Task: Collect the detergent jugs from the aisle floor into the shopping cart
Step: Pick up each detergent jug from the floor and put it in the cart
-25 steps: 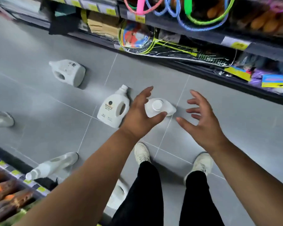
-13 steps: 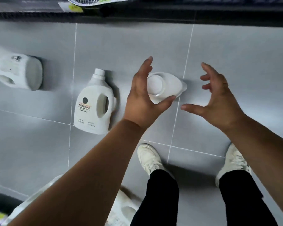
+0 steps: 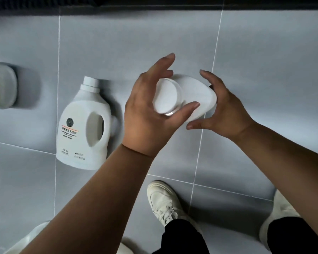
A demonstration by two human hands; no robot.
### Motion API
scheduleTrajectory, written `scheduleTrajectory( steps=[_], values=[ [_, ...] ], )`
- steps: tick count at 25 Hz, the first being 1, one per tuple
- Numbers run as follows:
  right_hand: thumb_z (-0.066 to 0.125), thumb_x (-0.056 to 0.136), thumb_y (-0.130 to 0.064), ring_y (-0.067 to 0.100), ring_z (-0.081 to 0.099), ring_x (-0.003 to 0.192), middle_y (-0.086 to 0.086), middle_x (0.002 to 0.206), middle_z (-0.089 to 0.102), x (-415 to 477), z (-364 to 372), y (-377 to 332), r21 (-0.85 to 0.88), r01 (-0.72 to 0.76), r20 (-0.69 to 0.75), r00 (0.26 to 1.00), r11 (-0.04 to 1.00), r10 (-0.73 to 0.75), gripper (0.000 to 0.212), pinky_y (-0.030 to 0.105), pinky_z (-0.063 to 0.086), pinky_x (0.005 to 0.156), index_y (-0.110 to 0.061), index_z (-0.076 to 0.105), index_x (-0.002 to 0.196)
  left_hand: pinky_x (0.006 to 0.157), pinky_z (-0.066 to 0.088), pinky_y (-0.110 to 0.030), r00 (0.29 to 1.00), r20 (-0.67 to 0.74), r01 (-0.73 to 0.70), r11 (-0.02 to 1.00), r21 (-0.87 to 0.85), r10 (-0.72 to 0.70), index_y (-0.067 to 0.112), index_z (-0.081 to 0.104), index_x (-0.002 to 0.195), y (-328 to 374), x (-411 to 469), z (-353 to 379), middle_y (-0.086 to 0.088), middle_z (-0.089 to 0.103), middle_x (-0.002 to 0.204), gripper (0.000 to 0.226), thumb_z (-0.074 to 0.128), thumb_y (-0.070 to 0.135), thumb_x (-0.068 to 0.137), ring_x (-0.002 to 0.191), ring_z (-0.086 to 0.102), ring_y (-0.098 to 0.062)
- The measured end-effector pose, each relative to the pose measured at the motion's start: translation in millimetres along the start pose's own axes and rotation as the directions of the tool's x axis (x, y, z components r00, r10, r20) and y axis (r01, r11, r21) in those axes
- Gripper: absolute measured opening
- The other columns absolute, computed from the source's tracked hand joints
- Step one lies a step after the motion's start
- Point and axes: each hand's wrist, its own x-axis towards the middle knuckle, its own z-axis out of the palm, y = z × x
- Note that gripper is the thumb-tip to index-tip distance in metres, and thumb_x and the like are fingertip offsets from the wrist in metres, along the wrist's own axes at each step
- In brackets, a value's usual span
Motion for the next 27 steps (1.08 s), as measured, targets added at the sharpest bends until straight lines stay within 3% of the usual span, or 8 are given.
scheduleTrajectory(
  steps=[3, 6, 7, 11, 14, 18, 22, 27],
  values=[
    [0.089, 0.033, -0.052, 0.003, 0.053, 0.089, -0.019, 0.103, 0.054, 9, 2, -5, 0.034, 0.005, -0.020, 1.000, 0.999, -0.004, 0.124, 0.012, 0.043, 0.082, -0.040, 0.031, 0.142, 0.092, 0.041, -0.013, 0.999, -0.036, 0.034, 0.999, -0.018, -0.034, 0.026, 0.042, 0.128, 0, 9, 1, 0.006, 0.059, 0.115, 0.070, 0.084, 0.023, 0.072, 0.102, 0.058, 0.001],
    [0.090, 0.033, -0.050, -0.012, 0.053, 0.088, -0.027, 0.097, 0.053, 9, 4, -17, 0.062, -0.005, -0.044, 0.999, 0.998, 0.008, 0.122, 0.002, 0.041, 0.075, -0.042, 0.033, 0.140, 0.090, 0.040, -0.010, 0.997, -0.029, 0.065, 0.997, -0.028, -0.066, 0.023, 0.042, 0.126, 2, 21, -7, 0.003, 0.064, 0.108, 0.064, 0.081, 0.015, 0.075, 0.100, 0.059, 0.005],
    [0.092, 0.033, -0.048, -0.010, 0.054, 0.087, -0.025, 0.093, 0.054, 8, 2, -21, 0.062, -0.007, -0.068, 0.998, 0.998, 0.011, 0.121, 0.002, 0.041, 0.073, -0.042, 0.034, 0.139, 0.089, 0.040, -0.009, 0.995, -0.038, 0.092, 0.995, -0.047, -0.094, 0.022, 0.044, 0.125, 3, 27, -10, 0.004, 0.065, 0.105, 0.061, 0.080, 0.014, 0.076, 0.099, 0.060, 0.003],
    [0.091, 0.030, -0.051, 0.012, 0.056, 0.083, -0.015, 0.085, 0.057, -5, -16, -41, -0.010, -0.049, -0.122, 0.991, 0.999, 0.048, 0.116, 0.020, 0.045, 0.077, -0.044, 0.040, 0.134, 0.089, 0.046, -0.017, 0.953, -0.007, 0.296, 0.939, -0.175, -0.302, 0.025, 0.055, 0.119, 10, 37, -16, 0.004, 0.070, 0.095, 0.048, 0.077, 0.015, 0.078, 0.096, 0.064, -0.005],
    [0.081, 0.024, -0.063, 0.014, 0.058, 0.092, -0.014, 0.094, 0.060, -31, -38, -54, -0.042, -0.097, -0.099, 0.991, 0.994, 0.093, 0.109, 0.025, 0.046, 0.084, -0.042, 0.050, 0.125, 0.088, 0.049, -0.020, 0.910, 0.045, 0.407, 0.871, -0.277, -0.411, 0.026, 0.062, 0.105, 29, 30, -15, 0.005, 0.070, 0.091, 0.034, 0.077, 0.011, 0.078, 0.092, 0.065, -0.007],
    [0.076, 0.024, -0.068, 0.009, 0.059, 0.098, -0.018, 0.104, 0.063, -67, -72, -77, -0.024, -0.130, -0.115, 0.985, 0.991, 0.126, 0.104, 0.025, 0.047, 0.091, -0.038, 0.057, 0.121, 0.084, 0.050, -0.023, 0.893, 0.118, 0.447, 0.836, -0.317, -0.433, 0.020, 0.063, 0.086, 65, 33, -17, 0.004, 0.068, 0.086, 0.020, 0.076, 0.007, 0.078, 0.086, 0.063, -0.007],
    [0.080, 0.029, -0.065, 0.006, 0.058, 0.095, -0.022, 0.100, 0.060, -107, -125, -115, -0.058, -0.163, -0.160, 0.975, 0.985, 0.152, 0.100, 0.020, 0.044, 0.087, -0.036, 0.057, 0.122, 0.088, 0.053, -0.035, 0.889, 0.204, 0.458, 0.805, -0.377, -0.410, 0.021, 0.062, 0.083, 126, 45, -26, 0.002, 0.069, 0.087, 0.019, 0.075, 0.010, 0.077, 0.088, 0.065, -0.014],
    [0.087, 0.037, -0.057, 0.015, 0.061, 0.100, -0.016, 0.102, 0.060, -157, -199, -186, -0.097, -0.191, -0.241, 0.957, 0.977, 0.163, 0.096, 0.026, 0.046, 0.092, -0.033, 0.056, 0.125, 0.089, 0.053, -0.041, 0.897, 0.267, 0.439, 0.791, -0.426, -0.353, 0.022, 0.061, 0.080, 225, 76, -54, -0.001, 0.069, 0.088, 0.019, 0.076, 0.011, 0.075, 0.089, 0.066, -0.019]
  ],
)
